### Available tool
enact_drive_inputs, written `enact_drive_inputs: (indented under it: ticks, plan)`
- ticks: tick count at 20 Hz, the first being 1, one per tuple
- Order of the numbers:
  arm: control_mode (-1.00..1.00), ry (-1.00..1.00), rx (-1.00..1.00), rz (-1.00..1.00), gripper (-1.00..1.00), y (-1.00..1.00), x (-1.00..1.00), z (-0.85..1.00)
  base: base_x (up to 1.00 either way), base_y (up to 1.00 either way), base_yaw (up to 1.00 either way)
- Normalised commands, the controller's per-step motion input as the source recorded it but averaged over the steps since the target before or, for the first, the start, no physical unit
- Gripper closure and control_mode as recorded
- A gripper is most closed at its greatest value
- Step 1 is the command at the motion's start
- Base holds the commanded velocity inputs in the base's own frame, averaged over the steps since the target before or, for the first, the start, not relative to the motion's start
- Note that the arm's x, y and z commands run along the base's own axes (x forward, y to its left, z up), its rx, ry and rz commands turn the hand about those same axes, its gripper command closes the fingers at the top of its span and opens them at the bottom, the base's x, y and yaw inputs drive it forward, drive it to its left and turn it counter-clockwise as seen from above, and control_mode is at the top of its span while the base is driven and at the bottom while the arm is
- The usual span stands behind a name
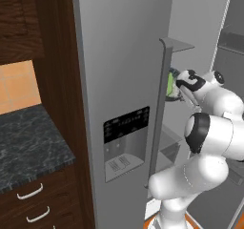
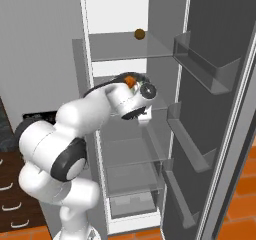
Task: Pick the chicken drumstick and corn from their plates and place them in the bowl. Then put the bowl in the fridge.
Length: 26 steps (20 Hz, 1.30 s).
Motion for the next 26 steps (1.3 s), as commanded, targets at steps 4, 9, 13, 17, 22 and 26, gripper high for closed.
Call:
enact_drive_inputs:
  ticks: [4,9,13,17,22,26]
  plan:
    - [-1.00,0.00,0.00,0.00,1.00,0.00,0.39,-0.06,0.00,0.00,0.00]
    - [-1.00,0.02,0.00,0.00,1.00,0.00,0.53,-0.02,0.00,0.00,0.00]
    - [-1.00,0.00,0.00,0.03,1.00,-0.09,0.37,-0.29,0.00,0.00,0.00]
    - [-1.00,0.00,0.00,0.02,1.00,-0.05,0.33,-0.35,0.00,0.00,0.00]
    - [-1.00,0.00,0.00,0.00,1.00,0.00,0.41,-0.10,0.00,0.00,0.00]
    - [-1.00,0.01,0.00,0.00,1.00,0.00,0.47,-0.07,0.00,0.00,0.00]
